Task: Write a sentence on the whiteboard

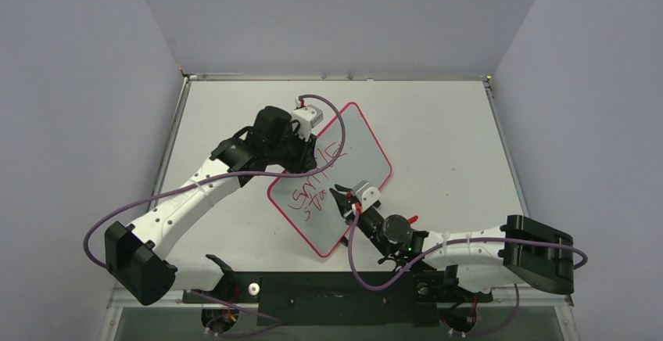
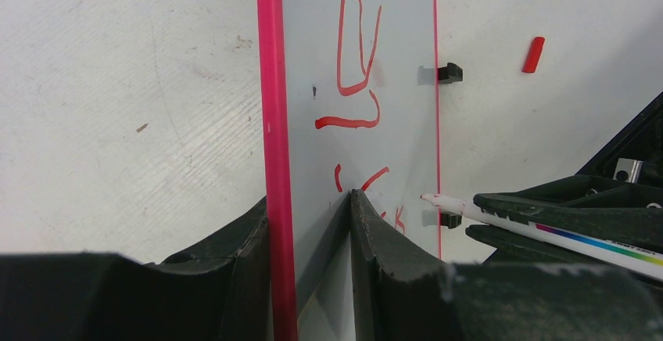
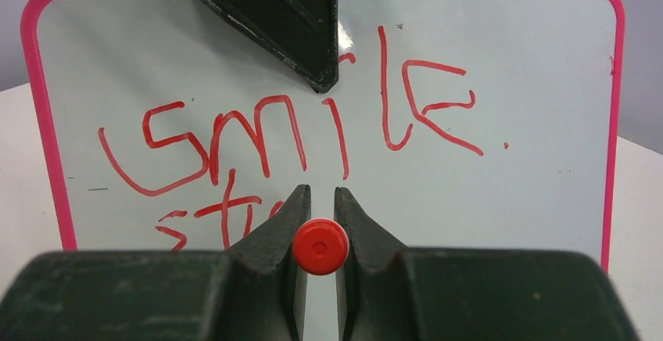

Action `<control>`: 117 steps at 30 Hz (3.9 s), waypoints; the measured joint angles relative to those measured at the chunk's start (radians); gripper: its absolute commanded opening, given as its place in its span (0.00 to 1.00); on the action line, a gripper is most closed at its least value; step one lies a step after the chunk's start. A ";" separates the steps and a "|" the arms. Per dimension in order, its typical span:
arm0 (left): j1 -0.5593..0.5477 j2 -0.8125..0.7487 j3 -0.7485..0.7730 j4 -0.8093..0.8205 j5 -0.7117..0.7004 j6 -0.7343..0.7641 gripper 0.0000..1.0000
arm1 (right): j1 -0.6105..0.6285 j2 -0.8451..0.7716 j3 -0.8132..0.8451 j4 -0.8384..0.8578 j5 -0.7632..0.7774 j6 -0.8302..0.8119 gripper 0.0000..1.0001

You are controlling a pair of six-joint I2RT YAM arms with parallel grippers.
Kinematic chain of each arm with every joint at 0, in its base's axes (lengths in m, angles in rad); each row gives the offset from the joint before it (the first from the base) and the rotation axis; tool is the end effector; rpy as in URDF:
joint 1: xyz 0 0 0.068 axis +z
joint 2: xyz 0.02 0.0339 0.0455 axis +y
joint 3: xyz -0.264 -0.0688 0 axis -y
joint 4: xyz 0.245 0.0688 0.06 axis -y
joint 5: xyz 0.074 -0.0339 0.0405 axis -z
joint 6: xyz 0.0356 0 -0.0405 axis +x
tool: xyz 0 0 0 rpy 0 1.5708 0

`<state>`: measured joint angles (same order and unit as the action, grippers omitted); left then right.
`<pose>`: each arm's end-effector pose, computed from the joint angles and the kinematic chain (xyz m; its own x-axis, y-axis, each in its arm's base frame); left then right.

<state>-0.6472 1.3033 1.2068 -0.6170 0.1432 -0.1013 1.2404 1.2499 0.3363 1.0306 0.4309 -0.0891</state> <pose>0.2223 -0.1744 0.3327 -0.5885 0.3193 -0.7428 0.6266 0.7607 -0.1694 0.0918 0.2217 0.2191 0.1022 0.0488 -0.9936 -0.7186 0.6943 -0.0398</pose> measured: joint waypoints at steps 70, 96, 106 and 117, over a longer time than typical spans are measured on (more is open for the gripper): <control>0.000 -0.007 -0.008 -0.001 -0.005 -0.001 0.00 | -0.064 0.123 0.114 0.056 0.037 -0.027 0.00; 0.000 -0.007 -0.008 -0.001 -0.006 -0.001 0.00 | -0.060 0.120 0.063 0.091 0.044 0.011 0.00; 0.000 -0.007 -0.008 -0.001 -0.007 -0.001 0.00 | -0.023 0.111 0.014 0.087 0.087 0.027 0.00; 0.000 -0.009 -0.008 -0.001 -0.007 -0.001 0.00 | 0.042 0.089 0.006 0.024 0.110 0.046 0.00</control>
<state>-0.6472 1.2942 1.1992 -0.6182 0.1364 -0.1024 1.2823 1.3384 0.3424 1.0546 0.5407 -0.0433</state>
